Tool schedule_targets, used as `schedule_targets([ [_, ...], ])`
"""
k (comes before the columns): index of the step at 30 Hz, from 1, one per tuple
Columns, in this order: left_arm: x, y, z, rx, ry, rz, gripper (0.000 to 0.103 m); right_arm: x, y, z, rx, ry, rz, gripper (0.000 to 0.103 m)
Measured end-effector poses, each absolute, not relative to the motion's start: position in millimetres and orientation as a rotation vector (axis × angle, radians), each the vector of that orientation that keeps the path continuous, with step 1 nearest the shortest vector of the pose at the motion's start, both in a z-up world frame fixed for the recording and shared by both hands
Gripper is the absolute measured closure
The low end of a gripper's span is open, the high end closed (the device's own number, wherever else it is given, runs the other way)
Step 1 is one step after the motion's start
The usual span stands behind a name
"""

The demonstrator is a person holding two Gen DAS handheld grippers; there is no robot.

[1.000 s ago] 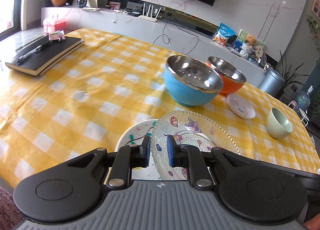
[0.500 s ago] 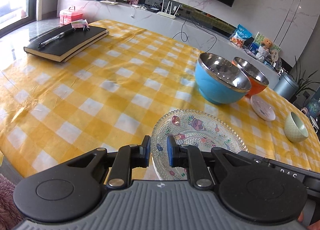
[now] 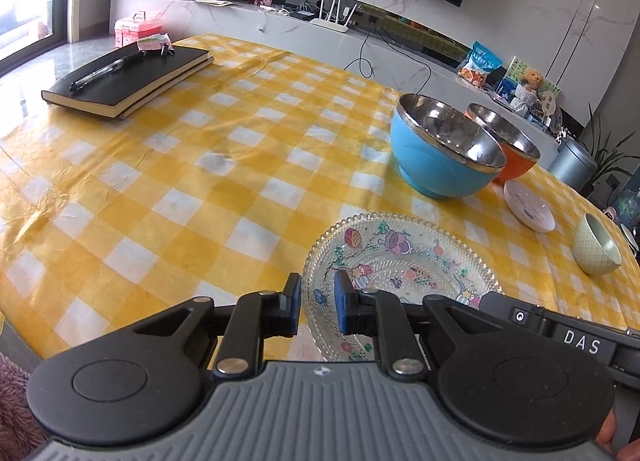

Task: Organize plates and bowls

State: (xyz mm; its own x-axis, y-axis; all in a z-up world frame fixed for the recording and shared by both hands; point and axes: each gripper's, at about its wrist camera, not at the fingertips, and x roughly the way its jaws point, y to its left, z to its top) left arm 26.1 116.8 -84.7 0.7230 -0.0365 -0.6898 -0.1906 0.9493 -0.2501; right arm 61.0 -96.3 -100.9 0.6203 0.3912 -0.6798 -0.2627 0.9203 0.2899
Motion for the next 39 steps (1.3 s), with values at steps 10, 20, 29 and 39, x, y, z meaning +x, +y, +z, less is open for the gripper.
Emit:
schedule_targets([
  [10, 28, 111, -85, -0.279, 0.757, 0.086, 0.084, 60, -95, -101, 0.12, 0.795, 0.374, 0.09],
  [20, 28, 106, -84, -0.215, 0.747, 0.087, 0.084, 59, -97, -102, 0.13, 0.79, 0.38, 0.086],
  [29, 23, 111, -78, -0.238, 0.703, 0.11, 0.075, 55, -105, -95, 0.168, 0.761, 0.383, 0.075],
  [39, 25, 79, -55, -0.21, 0.644, 0.025, 0.071, 48, -139, -81, 0.2, 0.71, 0.265, 0.067],
])
